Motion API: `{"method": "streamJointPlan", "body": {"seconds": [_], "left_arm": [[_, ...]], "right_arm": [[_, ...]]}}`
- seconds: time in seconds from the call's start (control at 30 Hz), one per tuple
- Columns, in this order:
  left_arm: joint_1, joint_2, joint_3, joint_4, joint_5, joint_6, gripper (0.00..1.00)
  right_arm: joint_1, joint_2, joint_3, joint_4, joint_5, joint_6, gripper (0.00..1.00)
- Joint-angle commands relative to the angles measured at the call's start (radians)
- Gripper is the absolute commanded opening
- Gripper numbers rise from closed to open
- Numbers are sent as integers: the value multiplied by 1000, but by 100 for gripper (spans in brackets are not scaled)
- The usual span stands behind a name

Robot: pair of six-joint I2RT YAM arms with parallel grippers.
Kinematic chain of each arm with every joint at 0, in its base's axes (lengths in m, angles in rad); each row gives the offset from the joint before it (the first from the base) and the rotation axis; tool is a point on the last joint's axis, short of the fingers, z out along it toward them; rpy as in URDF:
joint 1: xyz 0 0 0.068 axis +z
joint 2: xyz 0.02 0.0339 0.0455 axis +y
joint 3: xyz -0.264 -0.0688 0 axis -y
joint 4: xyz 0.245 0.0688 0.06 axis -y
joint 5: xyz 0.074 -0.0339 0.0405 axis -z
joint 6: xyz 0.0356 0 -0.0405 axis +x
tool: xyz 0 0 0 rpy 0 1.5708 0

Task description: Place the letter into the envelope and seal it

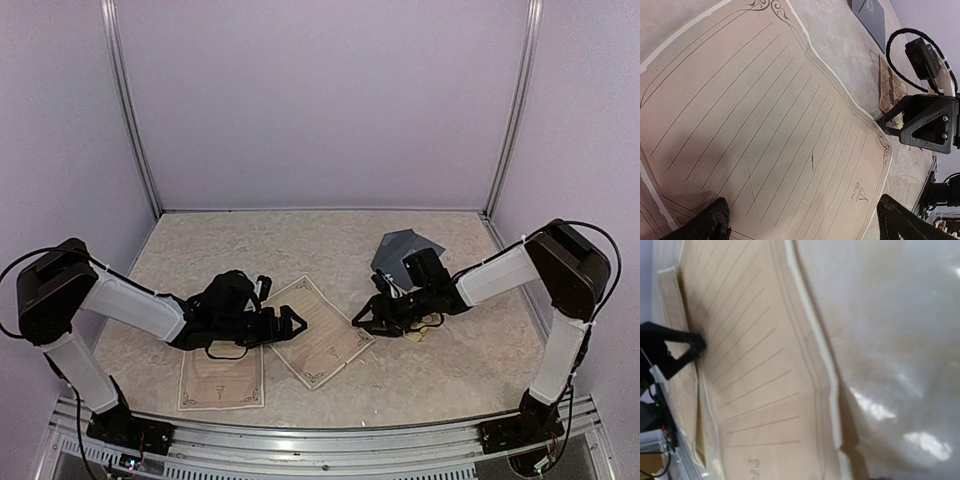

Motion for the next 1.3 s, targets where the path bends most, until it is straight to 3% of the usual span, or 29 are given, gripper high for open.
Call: {"method": "streamJointPlan", "body": {"seconds": [0.0,0.27,0.5,0.8,1.07,1.27], "left_arm": [[-9,-12,-15,-62,-18,4,98],[-9,-9,-16,-62,-19,3,98],[-12,-9,-15,-68,-25,4,98],[-18,-6,-9,-73,-31,4,98],[-28,-48,-9,-69,-87,29,98],[-24,-228,23,-151,-153,118,99]], "right_arm": [[-16,-37,-29,45,-5,25,54],[-16,-16,-47,105,-49,51,45],[-15,-8,-56,125,-67,66,20],[-16,2,-50,131,-76,70,1],[-20,-55,-49,117,-78,46,0],[-38,-170,-20,36,-91,-20,0]]}}
